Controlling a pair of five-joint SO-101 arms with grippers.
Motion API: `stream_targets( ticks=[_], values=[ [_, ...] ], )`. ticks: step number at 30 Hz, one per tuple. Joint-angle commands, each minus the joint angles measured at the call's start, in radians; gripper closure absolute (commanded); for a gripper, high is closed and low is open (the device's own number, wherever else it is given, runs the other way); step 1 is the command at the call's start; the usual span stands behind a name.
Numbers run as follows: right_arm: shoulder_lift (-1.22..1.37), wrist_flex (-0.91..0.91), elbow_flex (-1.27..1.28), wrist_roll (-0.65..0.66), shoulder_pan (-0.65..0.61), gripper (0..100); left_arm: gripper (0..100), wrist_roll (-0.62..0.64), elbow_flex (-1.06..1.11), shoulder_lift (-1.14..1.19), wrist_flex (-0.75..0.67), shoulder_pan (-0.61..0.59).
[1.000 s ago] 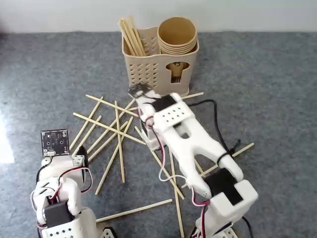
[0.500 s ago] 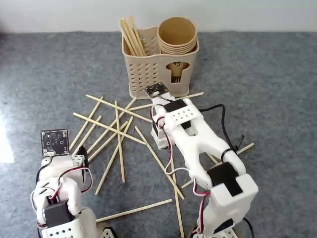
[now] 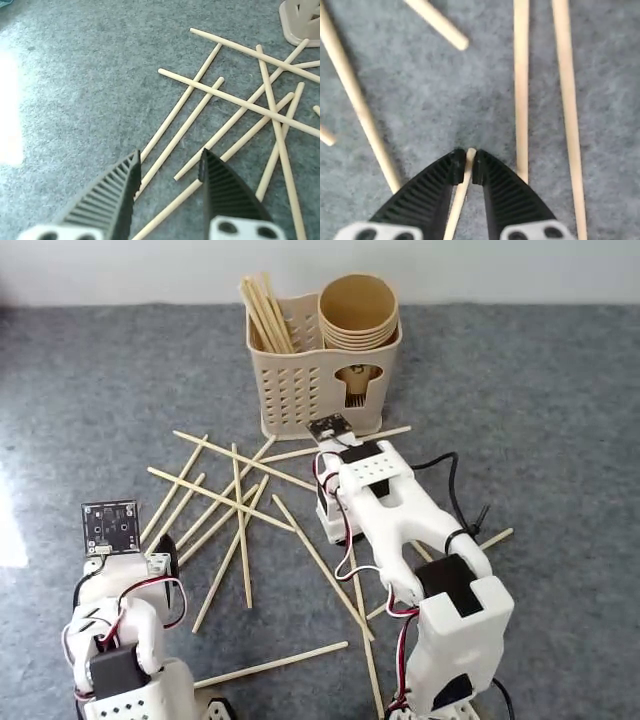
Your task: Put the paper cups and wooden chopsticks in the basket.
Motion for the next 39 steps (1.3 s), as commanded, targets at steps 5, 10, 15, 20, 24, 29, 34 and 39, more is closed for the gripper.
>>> stream_targets(
  ticks=[5,10,15,20,24,29,34,39],
  values=[
    [-0.302,0.147,0.0,0.057,-0.001,99.1,81,0.005,-0.039,-0.009,-0.012,0.034],
    [-0.631,0.219,-0.002,0.124,-0.002,99.1,81,0.005,-0.039,-0.009,-0.012,0.034],
    [-0.881,0.231,-0.051,0.146,-0.001,99.1,81,0.005,-0.038,-0.009,-0.012,0.034],
    [-0.915,0.298,-0.278,0.143,0.001,99.1,81,0.005,-0.036,-0.009,-0.012,0.034],
    [-0.869,0.294,-0.476,0.14,0.001,99.1,81,0.005,-0.035,-0.009,-0.012,0.034],
    [-0.803,0.16,-0.64,0.14,0.005,99.1,81,0.005,-0.035,-0.009,-0.012,0.034],
    [-0.779,-0.041,-0.654,0.14,0.004,99.1,81,0.005,-0.035,-0.009,-0.012,0.034],
    [-0.743,-0.283,-0.629,0.138,0.004,99.1,81,0.005,-0.035,-0.009,-0.012,0.034]
  ],
)
